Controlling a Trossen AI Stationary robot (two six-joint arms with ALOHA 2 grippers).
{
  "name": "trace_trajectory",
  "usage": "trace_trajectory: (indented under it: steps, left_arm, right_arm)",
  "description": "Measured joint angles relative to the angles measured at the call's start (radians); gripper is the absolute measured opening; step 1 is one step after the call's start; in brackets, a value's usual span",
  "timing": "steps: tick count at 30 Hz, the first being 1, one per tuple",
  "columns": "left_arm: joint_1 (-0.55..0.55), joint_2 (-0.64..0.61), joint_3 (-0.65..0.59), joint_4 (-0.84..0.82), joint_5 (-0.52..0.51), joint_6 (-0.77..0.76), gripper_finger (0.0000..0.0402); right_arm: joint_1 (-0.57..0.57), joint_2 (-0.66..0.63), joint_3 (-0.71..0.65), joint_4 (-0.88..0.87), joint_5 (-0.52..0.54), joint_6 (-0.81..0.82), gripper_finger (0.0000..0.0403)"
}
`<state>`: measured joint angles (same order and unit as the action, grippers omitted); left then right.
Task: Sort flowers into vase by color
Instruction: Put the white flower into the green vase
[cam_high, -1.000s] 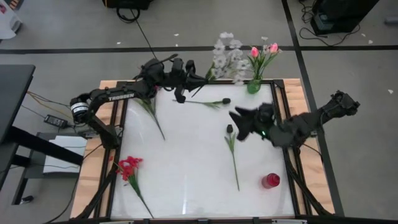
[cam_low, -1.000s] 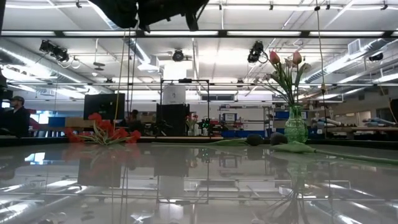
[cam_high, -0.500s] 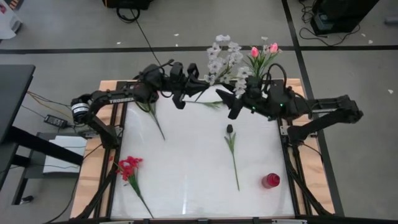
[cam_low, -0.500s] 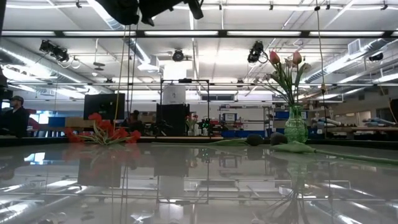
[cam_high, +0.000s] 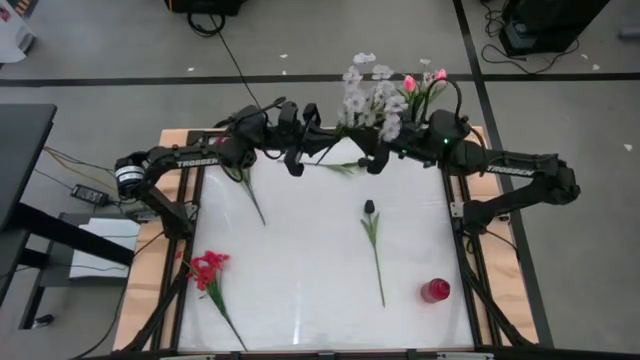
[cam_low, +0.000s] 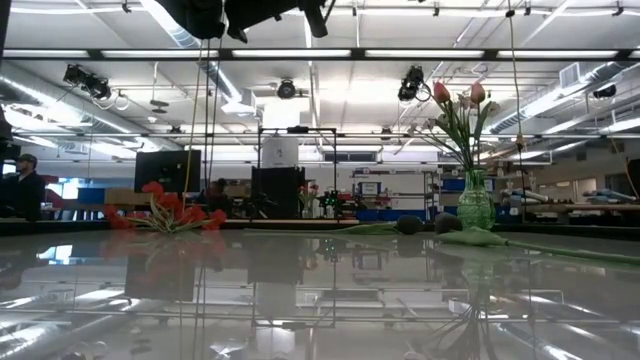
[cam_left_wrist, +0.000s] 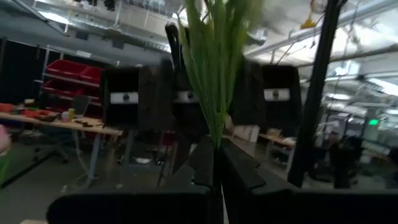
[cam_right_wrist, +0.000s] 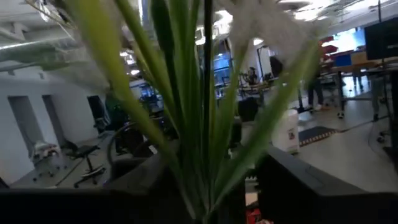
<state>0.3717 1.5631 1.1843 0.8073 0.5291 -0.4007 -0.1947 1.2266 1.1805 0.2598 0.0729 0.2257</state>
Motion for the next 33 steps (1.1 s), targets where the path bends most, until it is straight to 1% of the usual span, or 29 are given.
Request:
trace_trajectory:
  steps: [2,4,6,10,11,14,17,22,25,27,28,31,33]
  left_arm:
    - [0.0,0.0,0.0,-0.027,-0.014,0.029,0.0017]
    - [0.0,0.0,0.0,-0.053,-0.026,0.055,0.0018]
    - [0.0,0.003,0.0,-0.081,-0.046,0.078,0.0018]
    - [0.0,0.009,0.0,-0.128,-0.06,0.075,0.0018]
    - [0.0,0.009,0.0,-0.14,-0.071,0.075,0.002]
    - [0.001,0.01,0.0,-0.178,-0.118,0.062,0.0035]
    - [0.02,0.01,0.0,-0.225,-0.127,0.024,0.0067]
    - [0.066,0.009,0.0,-0.417,-0.126,-0.033,0.0131]
    - [0.081,0.009,0.0,-0.482,-0.115,-0.033,0.0159]
    - [0.086,0.009,0.0,-0.489,-0.12,-0.046,0.0169]
    - [0.088,0.009,0.0,-0.489,-0.139,-0.055,0.0171]
    - [0.091,0.009,0.0,-0.481,-0.214,-0.062,0.0173]
    - [0.098,0.009,0.0,-0.47,-0.24,-0.061,0.0173]
  right_arm:
    - [-0.03,0.0,0.0,0.0,-0.045,0.011,0.0173]
    - [-0.063,0.0,0.0,-0.002,-0.124,0.021,0.0135]
    - [-0.093,0.0,0.0,-0.014,-0.182,0.031,0.0097]
    - [-0.142,0.0,0.0,-0.076,-0.226,0.033,0.0022]
    - [-0.154,-0.001,0.0,-0.093,-0.235,0.03,0.0014]
    - [-0.186,-0.002,0.0,-0.145,-0.258,0.031,0.0014]
    - [-0.216,-0.012,0.0,-0.229,-0.259,0.027,0.0009]
    - [-0.271,-0.068,0.0,-0.417,-0.167,0.001,0.0009]
    - [-0.312,-0.123,0.0,-0.506,-0.157,-0.017,0.0009]
    - [-0.335,-0.165,0.0,-0.537,-0.159,-0.021,0.0009]
    - [-0.346,-0.188,0.0,-0.553,-0.156,-0.028,0.0008]
    - [-0.386,-0.257,-0.001,-0.619,-0.111,-0.062,0.0008]
    - [-0.414,-0.309,-0.024,-0.632,-0.073,-0.081,0.0008]
